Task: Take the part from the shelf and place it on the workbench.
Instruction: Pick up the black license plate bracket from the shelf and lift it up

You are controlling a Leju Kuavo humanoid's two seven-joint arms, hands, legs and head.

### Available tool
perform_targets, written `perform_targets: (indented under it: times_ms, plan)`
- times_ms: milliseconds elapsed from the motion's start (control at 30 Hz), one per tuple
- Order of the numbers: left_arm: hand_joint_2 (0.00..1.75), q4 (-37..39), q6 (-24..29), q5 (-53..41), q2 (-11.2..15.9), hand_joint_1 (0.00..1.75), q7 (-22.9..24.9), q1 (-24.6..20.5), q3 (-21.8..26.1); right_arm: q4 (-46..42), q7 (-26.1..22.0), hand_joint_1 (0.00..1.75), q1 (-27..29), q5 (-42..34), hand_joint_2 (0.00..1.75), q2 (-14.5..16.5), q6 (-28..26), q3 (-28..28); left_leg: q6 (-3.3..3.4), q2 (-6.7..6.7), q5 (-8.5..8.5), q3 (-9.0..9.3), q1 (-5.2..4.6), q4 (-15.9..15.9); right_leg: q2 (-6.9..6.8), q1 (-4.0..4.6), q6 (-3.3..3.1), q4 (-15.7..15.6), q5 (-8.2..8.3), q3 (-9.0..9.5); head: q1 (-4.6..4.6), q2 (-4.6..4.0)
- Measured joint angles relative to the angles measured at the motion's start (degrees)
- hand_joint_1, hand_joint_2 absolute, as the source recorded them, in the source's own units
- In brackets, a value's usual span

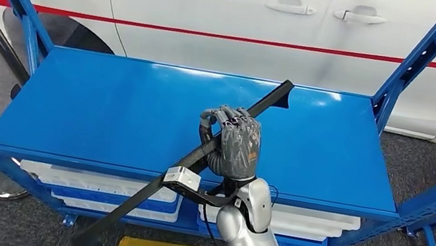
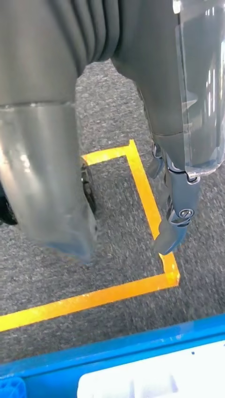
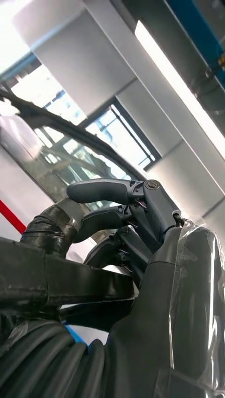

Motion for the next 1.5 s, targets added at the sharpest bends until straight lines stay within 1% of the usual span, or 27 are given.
perform_targets:
  times_ms: [67,100,200,233,267,300,367,433,533,600,633,700,733,767,800,833,900,967,1100,1167,1233,1267,1300,1333,1400,1433,1500]
  plan:
    - [1.75,0.00,-0.93,0.00,-0.11,0.00,0.03,0.11,0.21,-0.70,0.46,1.74,-0.01,-0.49,1.75,-0.39,0.01,1.93,0.58,0.03,0.37,0.21,0.32,-0.53,-0.06,0.02,0.63,0.35,-0.41,-0.08,0.01,0.00]
    - [1.75,0.00,-1.27,-0.01,-0.16,0.00,0.01,0.12,0.30,-1.05,0.73,1.70,-0.09,-0.68,1.75,-0.60,0.01,2.74,0.93,0.08,0.57,0.32,0.48,-0.86,-0.09,0.03,0.88,1.55,-1.32,-0.57,0.01,0.00]
    - [1.75,0.00,-1.55,-0.30,-0.27,0.00,-0.38,0.18,0.46,-1.72,1.74,1.46,-0.22,-1.39,1.75,-1.49,0.01,5.02,1.51,0.17,0.73,0.41,0.55,-1.12,-0.12,-0.10,1.38,11.07,-6.41,-4.96,0.02,0.00]
    - [1.75,0.00,-1.33,-0.61,-0.31,0.00,-0.56,0.25,0.47,-1.79,2.10,1.41,-0.17,-1.68,1.75,-1.90,0.01,5.81,1.54,0.16,0.70,0.40,0.53,-1.07,-0.13,-0.16,1.50,14.08,-7.38,-6.42,0.03,0.00]
    - [1.75,0.00,-0.97,-1.03,-0.38,0.00,-0.70,0.33,0.48,-1.83,2.38,1.41,-0.13,-1.96,1.75,-2.32,0.01,6.59,1.51,0.14,0.66,0.39,0.52,-0.99,-0.13,-0.23,1.58,15.32,-7.25,-7.07,0.02,0.00]
    - [1.75,0.00,-0.53,-1.52,-0.50,0.00,-0.78,0.41,0.48,-1.90,2.60,1.41,-0.11,-2.21,1.75,-2.66,0.01,7.32,1.45,0.10,0.59,0.39,0.53,-0.85,-0.14,-0.31,1.59,14.35,-6.04,-6.64,0.02,0.00]
    - [1.75,0.00,0.19,-2.39,-0.78,0.00,-0.81,0.49,0.46,-2.09,2.83,1.41,-0.13,-2.53,1.75,-3.12,0.01,8.57,1.14,0.01,0.28,0.38,0.53,-0.40,-0.19,-0.42,1.38,7.39,-2.33,-3.29,0.02,0.00]
    - [1.75,0.00,0.44,-2.78,-0.99,0.00,-0.79,0.53,0.46,-2.28,2.89,1.41,-0.07,-2.61,1.75,-3.39,0.01,9.56,0.60,-0.05,-0.08,0.19,0.31,0.18,-0.19,-0.31,0.98,1.71,-0.48,-0.59,0.01,0.00]
    - [1.75,0.00,0.44,-2.84,-1.20,0.00,-0.67,0.71,0.48,-2.41,2.91,1.41,0.14,-2.57,1.75,-3.73,0.01,10.34,-0.29,-0.05,-0.21,0.06,0.28,0.27,-0.07,-0.06,0.16,0.53,-0.34,-0.17,0.01,0.00]
    - [1.75,0.00,0.35,-2.85,-1.27,0.00,-0.50,0.81,0.47,-2.46,2.86,1.41,0.20,-2.86,1.75,-3.84,0.01,10.65,-0.90,-0.01,-1.31,-0.43,0.49,1.52,-0.16,-0.20,-0.51,0.12,-0.09,0.01,0.00,0.00]
    - [1.75,0.00,0.31,-2.88,-1.28,0.00,-0.31,0.88,0.47,-2.50,2.77,1.41,0.29,-3.14,1.75,-3.85,0.02,10.87,-1.18,0.01,-2.71,-1.34,0.58,3.67,-0.23,-0.33,-0.79,-0.07,0.01,0.09,-0.01,0.00]
    - [1.75,0.00,0.40,-3.01,-1.32,0.00,0.22,1.19,0.48,-2.55,2.47,1.41,0.86,-3.74,1.75,-3.92,0.03,11.25,-1.62,0.04,-6.26,-4.42,0.70,10.61,-0.34,-0.31,-1.10,-0.10,-0.02,0.10,-0.02,0.00]
    - [1.75,0.00,0.48,-3.06,-1.34,0.00,0.55,1.45,0.48,-2.55,2.33,1.41,1.34,-3.97,1.75,-3.99,0.04,11.42,-1.75,0.05,-7.46,-5.94,0.74,13.90,-0.36,-0.26,-1.16,-0.09,-0.05,0.09,-0.01,0.00]
    - [1.75,0.00,0.55,-3.05,-1.36,0.00,0.83,1.76,0.48,-2.55,2.23,1.41,1.84,-4.18,1.75,-4.08,0.04,11.60,-1.79,0.05,-7.65,-6.73,0.75,15.58,-0.36,-0.21,-1.20,-0.07,-0.08,0.10,-0.02,0.00]
    - [1.75,0.00,0.58,-2.99,-1.37,0.00,1.09,2.04,0.48,-2.55,2.16,1.41,2.29,-4.34,1.75,-4.14,0.05,11.80,-1.73,0.05,-6.79,-6.54,0.75,15.18,-0.31,-0.17,-1.21,-0.05,-0.10,0.13,-0.02,0.00]
    - [1.75,0.00,0.65,-2.92,-1.37,0.00,1.39,2.22,0.48,-2.56,2.12,1.41,2.61,-4.50,1.75,-4.18,0.05,12.02,-1.56,0.05,-4.98,-5.27,0.74,12.50,-0.26,-0.14,-1.19,-0.04,-0.12,0.19,-0.02,0.00]
    - [1.75,0.00,0.80,-2.71,-1.37,0.00,2.26,2.33,0.50,-2.64,1.98,1.41,2.94,-4.92,1.75,-4.19,0.04,12.48,-0.97,0.05,-1.53,-1.45,0.55,4.51,-0.19,-0.01,-1.02,-0.02,-0.19,0.31,-0.01,0.00]
    - [1.75,0.00,0.91,-2.49,-1.37,0.00,3.31,2.34,0.56,-2.84,1.81,1.41,3.10,-5.51,1.75,-4.20,0.03,13.10,-0.41,0.01,-0.42,0.57,0.21,0.21,-0.21,0.09,-0.56,0.00,-0.18,0.26,-0.01,0.00]
    - [1.75,0.00,1.13,-2.26,-1.44,0.00,4.62,2.57,0.65,-3.28,1.64,1.41,3.31,-6.51,1.75,-4.23,0.03,14.24,0.59,0.03,0.23,0.82,0.31,-0.75,-0.24,0.03,0.58,0.16,-0.42,0.19,0.01,0.00]
    - [1.75,0.00,1.21,-2.29,-1.60,0.00,5.03,2.43,0.71,-3.65,1.52,1.41,3.29,-6.87,1.75,-4.29,0.03,14.53,1.17,0.17,0.76,0.87,0.62,-1.34,-0.23,0.01,1.06,4.46,-3.51,-1.58,0.01,0.00]
    - [1.75,0.00,1.27,-2.39,-1.72,0.00,5.32,2.35,0.76,-3.83,1.40,1.41,3.37,-7.30,1.75,-4.49,0.03,14.89,1.42,0.23,0.92,0.57,0.54,-1.31,-0.25,-0.07,1.38,11.80,-7.39,-4.67,0.01,0.00]
    - [1.75,0.00,1.31,-2.43,-1.75,0.00,5.37,2.36,0.79,-3.84,1.34,1.41,3.44,-7.56,1.75,-4.63,0.03,15.05,1.45,0.25,0.97,0.40,0.52,-1.20,-0.25,-0.13,1.49,14.06,-8.07,-5.54,0.02,0.00]
    - [1.75,0.00,1.33,-2.45,-1.76,0.00,5.36,2.37,0.82,-3.84,1.27,1.41,3.49,-7.87,1.75,-4.76,0.03,15.17,1.45,0.25,1.00,0.21,0.51,-1.01,-0.26,-0.20,1.55,14.43,-7.72,-5.48,0.02,0.00]
    - [1.75,0.00,1.34,-2.46,-1.78,0.00,5.33,2.36,0.85,-3.86,1.20,1.41,3.46,-8.23,1.75,-4.86,0.03,15.31,1.43,0.23,1.02,0.01,0.52,-0.75,-0.27,-0.29,1.55,12.63,-6.39,-4.31,0.02,0.00]
    - [1.75,0.00,1.31,-2.40,-1.83,0.00,5.16,2.29,0.93,-3.94,1.16,1.41,3.18,-8.80,1.75,-4.96,0.03,15.79,1.18,0.17,0.93,-0.41,0.43,-0.07,-0.28,-0.38,1.35,5.57,-3.34,-0.27,0.02,0.00]
    - [1.75,0.00,1.18,-2.36,-1.85,0.00,5.03,2.23,0.99,-4.01,1.21,1.41,2.99,-8.91,1.75,-4.97,0.03,16.17,0.91,0.15,0.91,-0.65,0.33,0.27,-0.26,-0.33,1.17,2.71,-2.43,1.18,0.01,0.00]
    - [1.75,0.00,0.66,-2.28,-1.87,0.00,4.70,2.10,1.19,-4.11,1.56,1.41,2.74,-8.87,1.75,-4.98,0.03,16.91,0.18,0.13,1.09,-1.04,0.18,0.59,-0.20,-0.10,0.71,0.66,-2.11,1.88,0.00,0.00]
